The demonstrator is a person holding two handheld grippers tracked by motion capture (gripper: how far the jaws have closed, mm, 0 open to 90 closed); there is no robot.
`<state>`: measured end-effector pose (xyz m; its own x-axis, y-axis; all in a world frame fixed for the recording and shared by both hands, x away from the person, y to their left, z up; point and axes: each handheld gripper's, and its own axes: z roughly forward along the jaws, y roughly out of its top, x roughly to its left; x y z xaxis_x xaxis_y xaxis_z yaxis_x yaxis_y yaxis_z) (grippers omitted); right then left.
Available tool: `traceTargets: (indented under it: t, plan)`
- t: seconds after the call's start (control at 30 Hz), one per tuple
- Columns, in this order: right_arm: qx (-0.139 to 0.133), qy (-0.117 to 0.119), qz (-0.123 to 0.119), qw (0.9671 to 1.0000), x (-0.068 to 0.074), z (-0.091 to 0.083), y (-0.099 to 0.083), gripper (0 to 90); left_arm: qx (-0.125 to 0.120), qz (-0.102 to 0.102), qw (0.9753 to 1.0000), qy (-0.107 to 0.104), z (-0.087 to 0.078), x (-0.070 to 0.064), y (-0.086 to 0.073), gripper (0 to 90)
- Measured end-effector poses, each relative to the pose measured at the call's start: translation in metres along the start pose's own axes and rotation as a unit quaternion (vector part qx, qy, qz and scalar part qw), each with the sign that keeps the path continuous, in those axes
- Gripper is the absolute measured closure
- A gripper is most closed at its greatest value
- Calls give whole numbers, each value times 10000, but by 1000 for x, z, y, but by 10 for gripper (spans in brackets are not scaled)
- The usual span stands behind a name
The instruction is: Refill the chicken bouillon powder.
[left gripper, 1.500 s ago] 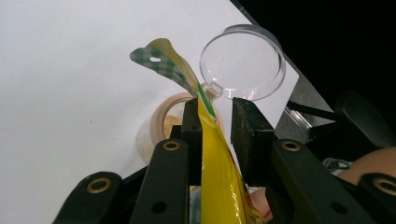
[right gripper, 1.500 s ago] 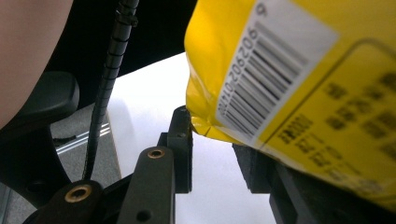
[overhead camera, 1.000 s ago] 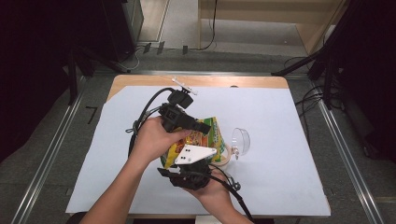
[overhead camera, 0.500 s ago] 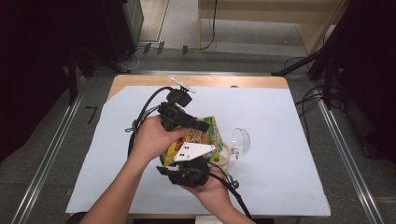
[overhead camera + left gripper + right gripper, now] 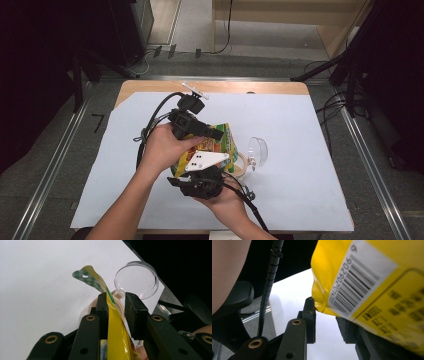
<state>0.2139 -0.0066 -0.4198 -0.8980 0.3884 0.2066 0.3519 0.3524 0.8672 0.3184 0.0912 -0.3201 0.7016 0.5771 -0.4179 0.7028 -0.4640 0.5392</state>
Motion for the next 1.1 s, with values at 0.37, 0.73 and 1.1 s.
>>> traceTargets:
  t: [0.37,0.73,1.1]
  plan:
    - [1,-24,-80,10000,1,0,0,713,8,-8,10000,-45,0,0,0,745]
    - [-17,-36,-62,10000,1,1,-2,713,42,-2,10000,-46,1,0,-1,745]
    - [-28,-81,-118,9999,0,1,-2,713,39,9,10000,-54,2,0,-1,746]
